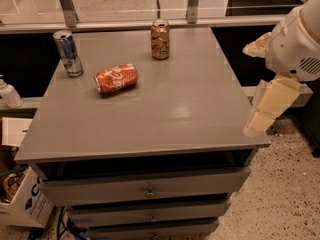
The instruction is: Pick coke can
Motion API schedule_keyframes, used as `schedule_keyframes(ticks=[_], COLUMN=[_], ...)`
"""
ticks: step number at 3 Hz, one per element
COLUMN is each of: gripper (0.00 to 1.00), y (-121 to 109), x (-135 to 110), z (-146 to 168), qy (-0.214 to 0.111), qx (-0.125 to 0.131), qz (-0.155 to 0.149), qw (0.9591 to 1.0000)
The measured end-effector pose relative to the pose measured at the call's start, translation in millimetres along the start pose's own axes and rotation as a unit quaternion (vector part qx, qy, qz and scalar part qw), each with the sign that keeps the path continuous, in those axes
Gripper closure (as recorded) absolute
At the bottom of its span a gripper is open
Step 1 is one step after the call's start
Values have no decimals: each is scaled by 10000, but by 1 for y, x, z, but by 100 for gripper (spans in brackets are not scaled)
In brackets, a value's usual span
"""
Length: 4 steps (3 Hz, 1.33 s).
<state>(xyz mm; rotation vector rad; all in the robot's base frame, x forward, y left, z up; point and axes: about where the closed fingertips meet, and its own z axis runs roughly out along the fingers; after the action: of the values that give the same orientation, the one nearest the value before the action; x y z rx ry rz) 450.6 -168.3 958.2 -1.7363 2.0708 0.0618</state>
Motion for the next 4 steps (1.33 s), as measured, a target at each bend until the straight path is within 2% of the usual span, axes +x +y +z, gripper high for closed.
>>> schedule_keyframes(ticks=[1, 2, 4], gripper=[0, 0, 0], y=[-3, -18, -53], x=[-27, -47, -81], z=[21, 40, 81], qy=[-503, -888, -1464], qx=[-78, -83, -212], qz=[-227, -426, -801], qw=[9984, 9951, 9857])
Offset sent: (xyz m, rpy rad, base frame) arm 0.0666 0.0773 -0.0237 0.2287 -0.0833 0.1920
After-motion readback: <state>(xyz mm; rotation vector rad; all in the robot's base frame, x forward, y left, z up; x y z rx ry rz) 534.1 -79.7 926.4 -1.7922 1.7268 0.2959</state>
